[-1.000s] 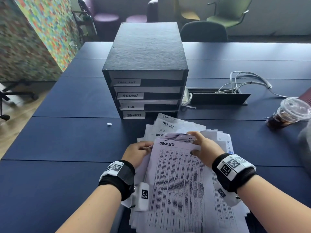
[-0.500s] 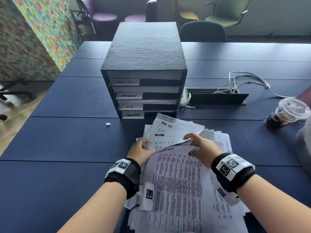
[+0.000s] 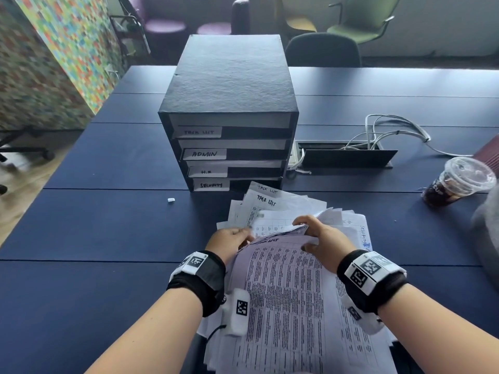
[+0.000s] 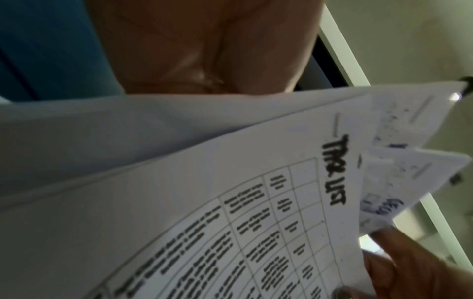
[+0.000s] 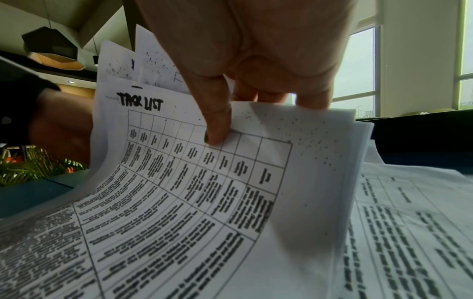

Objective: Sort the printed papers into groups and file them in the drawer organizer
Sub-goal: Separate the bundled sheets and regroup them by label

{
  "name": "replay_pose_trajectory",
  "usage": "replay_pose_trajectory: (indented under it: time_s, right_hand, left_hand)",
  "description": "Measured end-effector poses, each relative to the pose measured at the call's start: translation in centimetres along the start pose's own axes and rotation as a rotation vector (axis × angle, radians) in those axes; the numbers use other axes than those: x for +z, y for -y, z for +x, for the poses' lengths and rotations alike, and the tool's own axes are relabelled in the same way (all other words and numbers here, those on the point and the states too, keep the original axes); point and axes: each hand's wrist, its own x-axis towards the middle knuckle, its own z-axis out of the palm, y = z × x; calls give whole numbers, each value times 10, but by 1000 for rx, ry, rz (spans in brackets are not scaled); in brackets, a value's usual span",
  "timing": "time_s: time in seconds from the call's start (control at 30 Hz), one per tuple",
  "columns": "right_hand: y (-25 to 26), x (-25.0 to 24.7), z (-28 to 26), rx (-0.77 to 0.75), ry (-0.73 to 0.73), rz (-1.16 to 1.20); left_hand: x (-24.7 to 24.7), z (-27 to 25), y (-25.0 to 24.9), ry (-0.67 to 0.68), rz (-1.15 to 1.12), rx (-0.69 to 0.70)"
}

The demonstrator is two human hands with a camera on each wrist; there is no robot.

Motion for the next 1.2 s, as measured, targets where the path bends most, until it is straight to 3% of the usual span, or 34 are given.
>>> replay_pose_trajectory:
  time_s: [0.13, 0.2, 0.33, 0.47, 0.63, 0.87, 1.0, 1.2]
  right_hand:
    - [0, 1, -1, -3, 5, -1]
    - [0, 1, -1, -4, 7, 1]
    - [0, 2, 0, -8, 6, -17]
    - [-2, 3, 1, -10, 6, -5]
    - [-2, 3, 2, -7, 3, -6]
    - [-3, 5, 4, 1, -2, -7]
    - [-6, 6, 5, 8, -12, 7]
    - [-7, 7, 4, 9, -5, -5]
  left_hand:
    - [3, 9, 6, -72, 163, 27]
    - [4, 8, 6, -103, 185, 3]
    - [1, 16, 12, -121, 436, -73]
    - [-2, 16, 9, -92, 409, -96]
    - [-2, 16, 7, -82, 197, -83]
    - [-1, 13, 9, -85, -22, 6]
    - [-1, 9, 5, -24, -145, -58]
    - [2, 14, 7, -99, 257, 17]
